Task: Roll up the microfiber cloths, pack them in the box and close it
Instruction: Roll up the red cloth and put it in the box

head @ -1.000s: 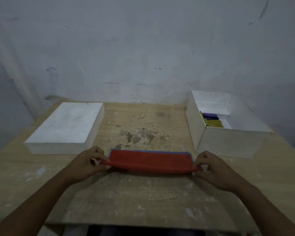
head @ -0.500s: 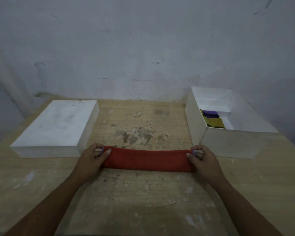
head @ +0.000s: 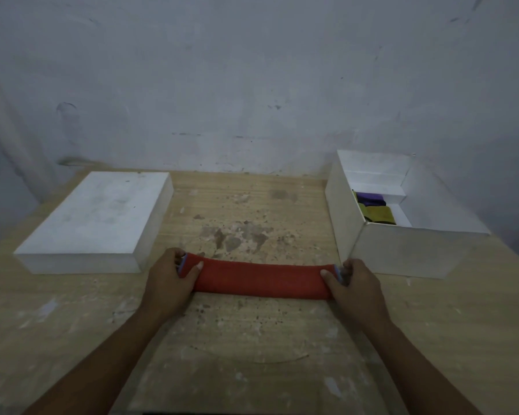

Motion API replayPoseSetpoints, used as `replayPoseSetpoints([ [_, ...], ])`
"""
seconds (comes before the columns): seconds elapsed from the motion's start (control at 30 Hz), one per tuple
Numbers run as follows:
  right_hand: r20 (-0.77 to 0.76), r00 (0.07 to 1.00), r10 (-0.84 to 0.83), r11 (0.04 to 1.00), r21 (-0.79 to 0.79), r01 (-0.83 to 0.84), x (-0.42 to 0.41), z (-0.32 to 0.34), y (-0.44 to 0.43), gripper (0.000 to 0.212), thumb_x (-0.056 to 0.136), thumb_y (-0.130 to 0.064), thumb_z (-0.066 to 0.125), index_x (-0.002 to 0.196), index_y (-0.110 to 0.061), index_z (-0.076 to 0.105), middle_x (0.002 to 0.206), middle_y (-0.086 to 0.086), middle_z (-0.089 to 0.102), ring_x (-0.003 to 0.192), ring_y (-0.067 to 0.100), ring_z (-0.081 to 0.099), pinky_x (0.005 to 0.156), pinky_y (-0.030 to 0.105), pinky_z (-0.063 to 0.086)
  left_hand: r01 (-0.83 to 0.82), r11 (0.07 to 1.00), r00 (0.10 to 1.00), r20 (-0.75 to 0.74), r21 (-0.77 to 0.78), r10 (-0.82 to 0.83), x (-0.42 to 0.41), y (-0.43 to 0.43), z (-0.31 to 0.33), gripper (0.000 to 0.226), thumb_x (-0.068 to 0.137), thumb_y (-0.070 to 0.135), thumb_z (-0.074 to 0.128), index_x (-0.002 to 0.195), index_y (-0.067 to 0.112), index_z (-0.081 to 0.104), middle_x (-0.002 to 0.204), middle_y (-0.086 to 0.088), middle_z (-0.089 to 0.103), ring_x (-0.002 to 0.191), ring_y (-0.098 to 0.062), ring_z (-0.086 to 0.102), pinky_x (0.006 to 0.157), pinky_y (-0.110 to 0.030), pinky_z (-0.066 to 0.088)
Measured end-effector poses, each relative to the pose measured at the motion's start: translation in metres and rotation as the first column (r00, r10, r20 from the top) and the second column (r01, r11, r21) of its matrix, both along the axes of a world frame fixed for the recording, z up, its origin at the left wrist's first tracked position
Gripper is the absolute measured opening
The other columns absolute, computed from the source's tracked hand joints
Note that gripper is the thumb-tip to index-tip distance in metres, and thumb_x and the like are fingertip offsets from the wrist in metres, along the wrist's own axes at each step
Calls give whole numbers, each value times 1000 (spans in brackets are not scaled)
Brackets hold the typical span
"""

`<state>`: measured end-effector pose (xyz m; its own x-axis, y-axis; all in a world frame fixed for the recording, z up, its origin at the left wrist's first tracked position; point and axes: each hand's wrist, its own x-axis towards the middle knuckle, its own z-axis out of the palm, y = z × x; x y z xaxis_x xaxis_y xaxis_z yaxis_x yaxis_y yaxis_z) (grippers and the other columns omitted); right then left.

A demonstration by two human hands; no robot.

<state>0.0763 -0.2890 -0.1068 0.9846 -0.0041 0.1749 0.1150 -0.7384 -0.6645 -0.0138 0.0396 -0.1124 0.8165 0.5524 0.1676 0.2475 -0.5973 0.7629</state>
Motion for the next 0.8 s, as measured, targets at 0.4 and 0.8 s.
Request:
replayPoseSetpoints([
  [0.4,-314,949,-5,988,-150,-44,5,12,6,44,73,-50,74,95,-13,61,89,4,64,83,21,61,65,28,43,416,869,909,-90,269,-407,-5,-64,22,43,90,39,54,124,13,55,122,0,56,110,-14,53,98,-32,45],
  [0.8,-385,921,64,975,222,25,1,32,10,28,75,-31,78,79,-7,65,75,6,64,66,16,61,57,30,47,654,739,752,-241,159,-614,9,-116,6,50,98,43,41,142,20,43,156,6,29,141,-1,19,114,-18,3],
])
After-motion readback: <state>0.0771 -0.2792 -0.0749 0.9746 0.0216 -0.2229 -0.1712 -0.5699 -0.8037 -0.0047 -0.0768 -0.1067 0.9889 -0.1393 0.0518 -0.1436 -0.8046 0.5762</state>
